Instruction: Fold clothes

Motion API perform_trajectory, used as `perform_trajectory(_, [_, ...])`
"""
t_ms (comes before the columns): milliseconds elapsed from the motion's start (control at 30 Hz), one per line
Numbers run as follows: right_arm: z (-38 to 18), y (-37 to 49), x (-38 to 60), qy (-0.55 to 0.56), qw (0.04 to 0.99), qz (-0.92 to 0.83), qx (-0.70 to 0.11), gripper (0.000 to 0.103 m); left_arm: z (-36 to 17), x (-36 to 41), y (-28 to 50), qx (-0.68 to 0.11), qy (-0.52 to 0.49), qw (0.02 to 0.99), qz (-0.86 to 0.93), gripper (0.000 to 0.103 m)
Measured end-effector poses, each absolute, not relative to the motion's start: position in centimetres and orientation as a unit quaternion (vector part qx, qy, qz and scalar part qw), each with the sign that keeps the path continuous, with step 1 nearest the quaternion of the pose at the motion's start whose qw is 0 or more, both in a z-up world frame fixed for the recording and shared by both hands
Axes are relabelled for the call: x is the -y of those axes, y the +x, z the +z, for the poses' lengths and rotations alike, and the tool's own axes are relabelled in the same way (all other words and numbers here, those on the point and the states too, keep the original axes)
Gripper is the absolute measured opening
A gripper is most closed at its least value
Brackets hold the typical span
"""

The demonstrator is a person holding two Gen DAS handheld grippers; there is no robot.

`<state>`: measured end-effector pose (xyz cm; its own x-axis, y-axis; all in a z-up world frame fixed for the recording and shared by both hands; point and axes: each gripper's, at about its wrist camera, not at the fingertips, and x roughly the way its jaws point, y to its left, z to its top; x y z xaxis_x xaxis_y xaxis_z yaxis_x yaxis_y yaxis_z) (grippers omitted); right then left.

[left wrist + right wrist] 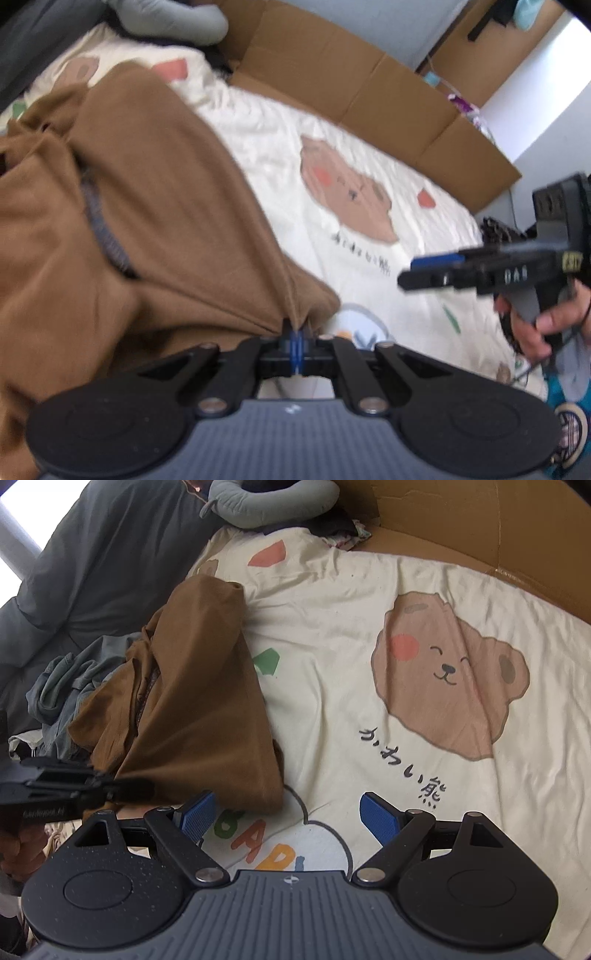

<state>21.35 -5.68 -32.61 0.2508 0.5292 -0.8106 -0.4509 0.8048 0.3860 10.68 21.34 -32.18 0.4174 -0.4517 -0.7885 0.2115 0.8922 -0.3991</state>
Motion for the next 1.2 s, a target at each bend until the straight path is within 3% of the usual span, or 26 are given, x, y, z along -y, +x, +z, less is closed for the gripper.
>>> perform_trajectory(633, [-32.7, 20.7, 5.0, 0.007, 0.789, 0.324, -0.523, 0.088, -32.5, -28.7, 3.0, -0.596, -0.069, 0.79, -0.126, 0.0])
perform_trajectory(1200, [-32.8, 22.9, 1.6, -0.055, 0.781, 0.368, -0.502, 0.088, -30.5, -37.9, 2.1, -0.594, -0.011, 0.802, 0.057, 0.001])
